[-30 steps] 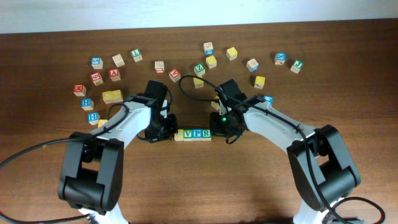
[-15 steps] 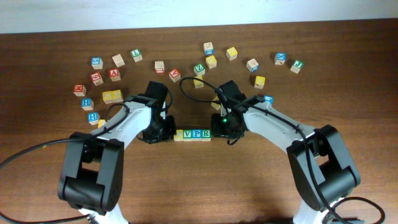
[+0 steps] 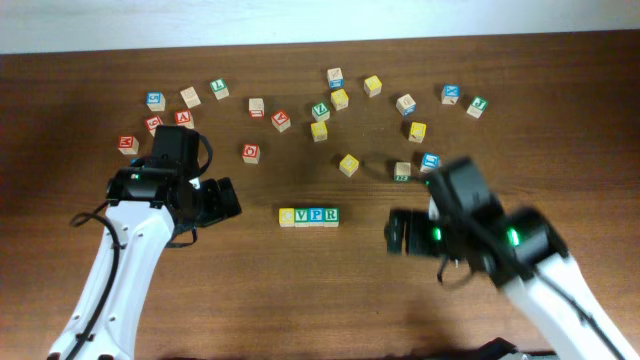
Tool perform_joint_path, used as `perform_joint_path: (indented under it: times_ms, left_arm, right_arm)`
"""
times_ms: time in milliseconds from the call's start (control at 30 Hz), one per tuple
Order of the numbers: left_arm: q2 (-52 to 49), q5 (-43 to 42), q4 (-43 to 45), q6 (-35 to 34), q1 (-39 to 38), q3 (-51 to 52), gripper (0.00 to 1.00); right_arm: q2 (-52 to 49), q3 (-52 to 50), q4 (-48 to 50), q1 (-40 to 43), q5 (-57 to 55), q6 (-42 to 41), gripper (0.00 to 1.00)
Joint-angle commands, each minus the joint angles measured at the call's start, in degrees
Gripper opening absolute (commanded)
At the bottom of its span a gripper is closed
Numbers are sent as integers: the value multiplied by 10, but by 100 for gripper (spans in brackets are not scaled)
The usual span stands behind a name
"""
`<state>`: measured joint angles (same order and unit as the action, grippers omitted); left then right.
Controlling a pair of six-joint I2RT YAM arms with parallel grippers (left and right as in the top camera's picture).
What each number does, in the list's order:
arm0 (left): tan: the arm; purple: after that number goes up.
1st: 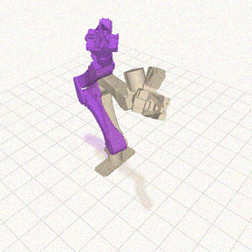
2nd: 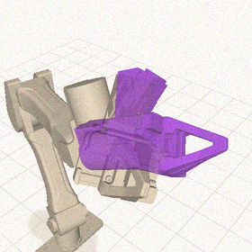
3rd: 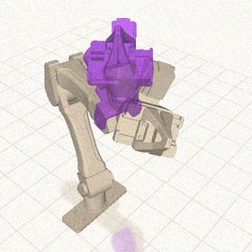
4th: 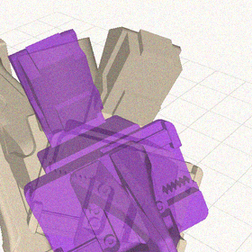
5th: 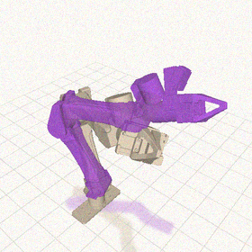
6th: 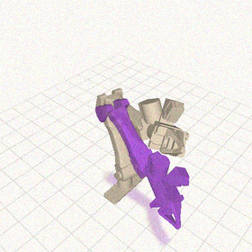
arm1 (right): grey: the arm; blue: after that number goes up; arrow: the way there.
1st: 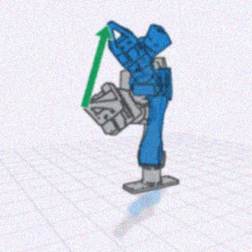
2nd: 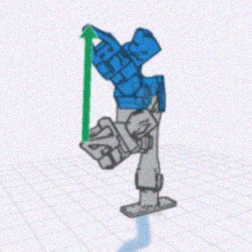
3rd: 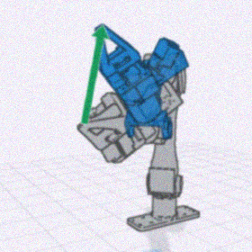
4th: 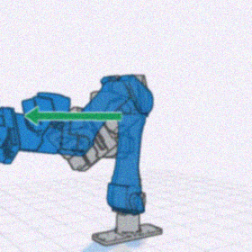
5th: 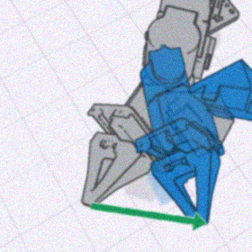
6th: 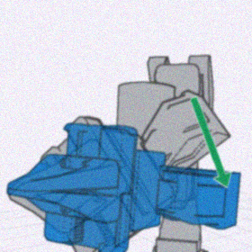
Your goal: Spell out CVPR
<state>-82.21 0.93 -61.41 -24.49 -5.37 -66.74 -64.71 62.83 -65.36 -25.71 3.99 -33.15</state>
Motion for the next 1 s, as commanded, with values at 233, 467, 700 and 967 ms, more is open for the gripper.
perform_joint_path:
  times_ms: [233,467,700,967]
  left_arm:
    - [10,4,-2,1,4,0,99]
    - [10,4,-2,1,4,0,99]
    - [10,4,-2,1,4,0,99]
    - [10,4,-2,1,4,0,99]
  right_arm:
    - [141,-96,-4,-95,-92,-94,98]
    - [26,-96,-17,-95,-138,-89,98]
    - [234,-261,238,85,-95,105,98]
    - [568,-491,446,192,-31,224,98]
